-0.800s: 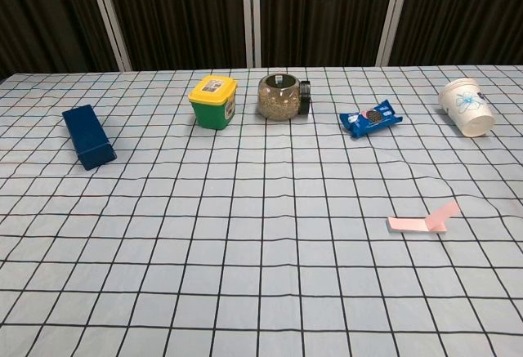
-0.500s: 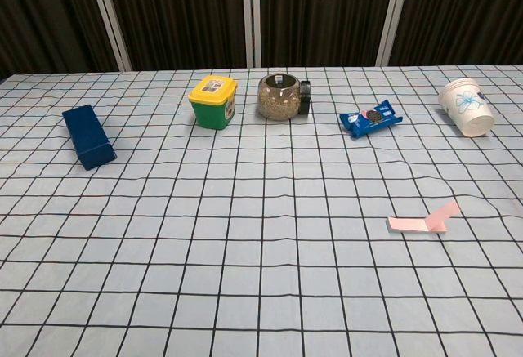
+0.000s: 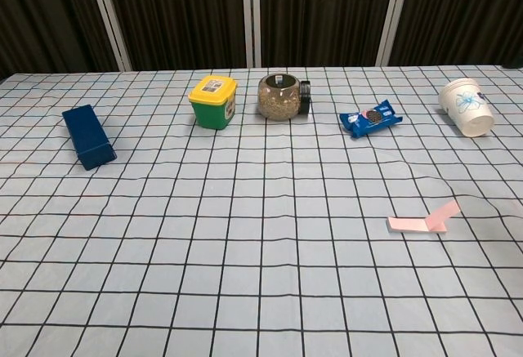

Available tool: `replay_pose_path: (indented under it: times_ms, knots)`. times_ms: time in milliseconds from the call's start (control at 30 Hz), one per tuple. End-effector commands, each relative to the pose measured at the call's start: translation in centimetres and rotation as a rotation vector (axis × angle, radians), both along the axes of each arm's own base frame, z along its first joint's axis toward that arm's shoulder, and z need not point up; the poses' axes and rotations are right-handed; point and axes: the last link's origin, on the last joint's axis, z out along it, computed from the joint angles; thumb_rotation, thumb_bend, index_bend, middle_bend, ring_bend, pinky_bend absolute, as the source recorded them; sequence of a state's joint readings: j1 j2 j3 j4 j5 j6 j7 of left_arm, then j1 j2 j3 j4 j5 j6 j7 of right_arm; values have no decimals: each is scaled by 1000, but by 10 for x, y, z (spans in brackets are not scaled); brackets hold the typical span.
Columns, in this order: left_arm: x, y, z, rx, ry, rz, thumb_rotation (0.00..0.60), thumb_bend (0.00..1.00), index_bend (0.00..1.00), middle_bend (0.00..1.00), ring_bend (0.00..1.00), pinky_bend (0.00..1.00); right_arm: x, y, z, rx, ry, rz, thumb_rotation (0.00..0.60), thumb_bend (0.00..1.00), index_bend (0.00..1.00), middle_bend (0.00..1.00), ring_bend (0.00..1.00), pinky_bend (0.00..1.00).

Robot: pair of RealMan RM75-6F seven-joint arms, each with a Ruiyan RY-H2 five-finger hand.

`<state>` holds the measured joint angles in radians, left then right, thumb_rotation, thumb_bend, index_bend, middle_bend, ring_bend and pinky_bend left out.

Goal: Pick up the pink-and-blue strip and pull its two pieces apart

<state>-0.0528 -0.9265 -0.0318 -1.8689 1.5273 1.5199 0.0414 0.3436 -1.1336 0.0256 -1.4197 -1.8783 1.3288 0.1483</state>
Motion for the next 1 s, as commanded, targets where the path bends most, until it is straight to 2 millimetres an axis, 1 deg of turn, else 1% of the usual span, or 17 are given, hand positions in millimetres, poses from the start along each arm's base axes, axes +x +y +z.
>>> replay_pose_path:
  times_ms: [33, 200, 300, 600, 700, 867, 1000]
  knots:
    - [-2, 3, -2, -1, 9, 8, 600, 0, 0, 0, 0, 0, 6, -22, -31, 71, 21, 86, 600, 241, 479, 75, 0, 0]
    - [-8, 8, -8, -6, 34, 34, 600, 0, 0, 0, 0, 0, 10, -38, -53, 68, 83, 205, 600, 283, 495, 83, 0, 0]
    - [-9, 10, -9, -7, 40, 43, 600, 0, 0, 0, 0, 0, 12, -44, -66, 89, 96, 243, 600, 288, 495, 89, 0, 0]
    - [-12, 13, -14, -24, 45, 64, 600, 0, 0, 0, 0, 0, 18, -58, -90, 109, 142, 320, 600, 289, 514, 96, 0, 0]
    - [-12, 13, -15, -26, 49, 63, 600, 0, 0, 0, 0, 0, 14, -58, -94, 116, 154, 325, 600, 289, 517, 94, 0, 0]
    - [-12, 14, -14, -28, 43, 64, 600, 0, 0, 0, 0, 0, 2, -55, -97, 124, 164, 318, 600, 289, 517, 96, 0, 0]
    - [-11, 13, -14, -30, 40, 61, 600, 0, 0, 0, 0, 0, -9, -53, -102, 137, 209, 323, 600, 289, 516, 94, 0, 0]
